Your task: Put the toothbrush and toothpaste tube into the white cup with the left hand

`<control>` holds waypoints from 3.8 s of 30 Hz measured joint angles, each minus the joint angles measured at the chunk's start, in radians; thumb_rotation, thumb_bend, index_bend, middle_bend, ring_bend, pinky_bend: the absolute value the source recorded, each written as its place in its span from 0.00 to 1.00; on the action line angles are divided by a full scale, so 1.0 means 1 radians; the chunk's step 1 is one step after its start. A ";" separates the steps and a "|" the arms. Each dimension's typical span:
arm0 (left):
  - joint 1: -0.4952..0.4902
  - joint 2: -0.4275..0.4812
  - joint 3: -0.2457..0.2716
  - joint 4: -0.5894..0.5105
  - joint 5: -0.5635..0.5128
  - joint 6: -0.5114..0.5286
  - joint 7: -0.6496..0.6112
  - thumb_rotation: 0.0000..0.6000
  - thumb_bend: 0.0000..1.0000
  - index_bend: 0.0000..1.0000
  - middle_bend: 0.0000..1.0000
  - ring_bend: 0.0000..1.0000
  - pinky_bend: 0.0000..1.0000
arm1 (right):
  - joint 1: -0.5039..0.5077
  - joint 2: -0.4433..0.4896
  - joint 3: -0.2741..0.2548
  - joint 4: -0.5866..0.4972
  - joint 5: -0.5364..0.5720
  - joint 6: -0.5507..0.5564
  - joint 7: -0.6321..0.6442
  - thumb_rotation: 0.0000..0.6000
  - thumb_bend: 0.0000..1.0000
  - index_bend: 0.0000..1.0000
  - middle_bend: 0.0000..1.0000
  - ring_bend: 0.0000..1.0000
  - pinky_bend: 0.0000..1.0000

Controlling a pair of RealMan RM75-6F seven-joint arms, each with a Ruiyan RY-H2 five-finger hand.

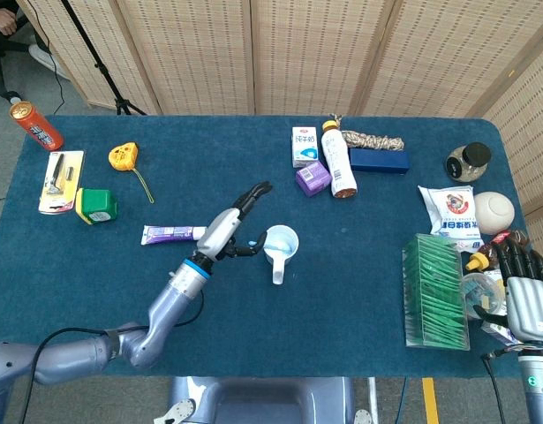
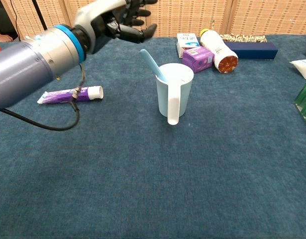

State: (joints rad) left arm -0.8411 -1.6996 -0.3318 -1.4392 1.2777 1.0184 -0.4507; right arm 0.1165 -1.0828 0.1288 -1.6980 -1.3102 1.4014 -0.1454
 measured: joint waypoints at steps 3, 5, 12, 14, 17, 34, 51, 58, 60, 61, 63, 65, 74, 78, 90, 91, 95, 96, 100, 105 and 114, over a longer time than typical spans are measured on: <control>0.029 0.082 -0.003 -0.056 0.003 0.026 0.042 0.98 0.50 0.00 0.00 0.00 0.00 | 0.000 0.000 -0.002 -0.005 -0.005 0.002 -0.004 1.00 0.00 0.00 0.00 0.00 0.00; 0.044 0.146 -0.003 -0.091 -0.006 0.031 0.098 0.97 0.50 0.00 0.00 0.00 0.00 | 0.001 -0.002 -0.004 -0.007 -0.009 0.003 -0.009 1.00 0.00 0.00 0.00 0.00 0.00; 0.071 0.296 0.018 -0.206 -0.148 0.024 0.443 0.97 0.50 0.00 0.00 0.00 0.00 | 0.004 -0.007 -0.011 -0.018 -0.019 0.003 -0.029 1.00 0.00 0.00 0.00 0.00 0.00; 0.075 0.326 0.034 -0.233 -0.226 0.023 0.572 0.97 0.50 0.00 0.00 0.00 0.00 | 0.004 -0.007 -0.013 -0.021 -0.023 0.004 -0.033 1.00 0.00 0.00 0.00 0.00 0.00; 0.074 0.352 0.062 -0.252 -0.358 0.022 0.738 0.97 0.50 0.00 0.00 0.00 0.00 | 0.003 -0.007 -0.015 -0.024 -0.024 0.005 -0.036 1.00 0.00 0.00 0.00 0.00 0.00; 0.009 0.262 0.155 -0.123 -0.628 -0.020 1.028 0.97 0.32 0.00 0.00 0.00 0.00 | 0.005 -0.008 -0.015 -0.022 -0.017 0.001 -0.040 1.00 0.00 0.00 0.00 0.00 0.00; -0.047 0.138 0.116 0.009 -0.706 -0.073 0.999 0.99 0.29 0.38 0.00 0.00 0.00 | 0.008 -0.007 -0.012 -0.012 -0.007 -0.009 -0.024 1.00 0.00 0.00 0.00 0.00 0.00; -0.058 0.110 0.112 0.048 -0.720 -0.073 1.000 0.99 0.29 0.38 0.00 0.00 0.00 | 0.007 -0.005 -0.012 -0.012 -0.005 -0.008 -0.020 1.00 0.00 0.00 0.00 0.00 0.00; -0.058 0.103 0.112 0.056 -0.719 -0.074 0.996 0.99 0.29 0.38 0.00 0.00 0.00 | 0.007 -0.005 -0.012 -0.012 -0.005 -0.009 -0.021 1.00 0.00 0.00 0.00 0.00 0.00; -0.058 0.099 0.112 0.061 -0.717 -0.075 0.994 0.99 0.29 0.37 0.00 0.00 0.00 | 0.008 -0.005 -0.012 -0.012 -0.004 -0.010 -0.021 1.00 0.00 0.00 0.00 0.00 0.00; -0.058 0.095 0.113 0.068 -0.710 -0.074 0.990 0.99 0.29 0.37 0.00 0.00 0.00 | 0.008 -0.005 -0.012 -0.013 -0.004 -0.011 -0.021 1.00 0.00 0.00 0.00 0.00 0.00; -0.057 0.089 0.112 0.077 -0.698 -0.073 0.981 0.99 0.29 0.36 0.00 0.00 0.00 | 0.008 -0.005 -0.012 -0.014 -0.004 -0.010 -0.022 1.00 0.00 0.00 0.00 0.00 0.00; -0.056 0.061 0.126 0.115 -0.683 -0.087 0.981 0.98 0.29 0.36 0.00 0.00 0.00 | 0.009 -0.005 -0.013 -0.013 -0.001 -0.014 -0.024 1.00 0.00 0.00 0.00 0.00 0.00; -0.057 0.054 0.131 0.122 -0.686 -0.093 0.990 0.99 0.29 0.36 0.00 0.00 0.00 | 0.009 -0.004 -0.013 -0.013 0.001 -0.016 -0.023 1.00 0.00 0.00 0.00 0.00 0.00; -0.055 0.050 0.129 0.127 -0.711 -0.083 1.013 0.99 0.29 0.38 0.00 0.00 0.00 | 0.012 -0.003 -0.016 -0.013 -0.001 -0.023 -0.016 1.00 0.00 0.00 0.00 0.00 0.00; -0.056 0.047 0.129 0.131 -0.715 -0.086 1.014 0.99 0.29 0.38 0.00 0.00 0.00 | 0.012 -0.003 -0.016 -0.013 -0.001 -0.022 -0.016 1.00 0.00 0.00 0.00 0.00 0.00; -0.058 0.039 0.130 0.139 -0.720 -0.088 1.023 0.99 0.31 0.42 0.00 0.00 0.00 | 0.012 -0.003 -0.014 -0.012 0.003 -0.023 -0.013 1.00 0.00 0.00 0.00 0.00 0.00; -0.059 0.037 0.130 0.140 -0.721 -0.088 1.026 1.00 0.33 0.43 0.00 0.00 0.00 | 0.012 -0.002 -0.014 -0.012 0.003 -0.023 -0.012 1.00 0.00 0.00 0.00 0.00 0.00; -0.062 0.032 0.128 0.142 -0.727 -0.083 1.037 1.00 0.44 0.49 0.00 0.00 0.00 | 0.011 -0.001 -0.014 -0.011 0.004 -0.024 -0.007 1.00 0.00 0.00 0.00 0.00 0.00; -0.063 0.028 0.127 0.142 -0.731 -0.071 1.047 1.00 0.49 0.56 0.00 0.00 0.00 | 0.013 0.001 -0.015 -0.010 0.003 -0.029 0.002 1.00 0.00 0.00 0.00 0.00 0.00; -0.055 0.043 0.114 0.110 -0.710 -0.049 1.035 1.00 0.50 0.57 0.00 0.00 0.00 | 0.012 0.003 -0.015 -0.010 0.001 -0.028 0.008 1.00 0.00 0.00 0.00 0.00 0.00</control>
State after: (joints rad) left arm -0.8960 -1.6569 -0.2181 -1.3295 0.5678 0.9697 0.5841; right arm 0.1290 -1.0802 0.1140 -1.7082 -1.3093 1.3734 -0.1377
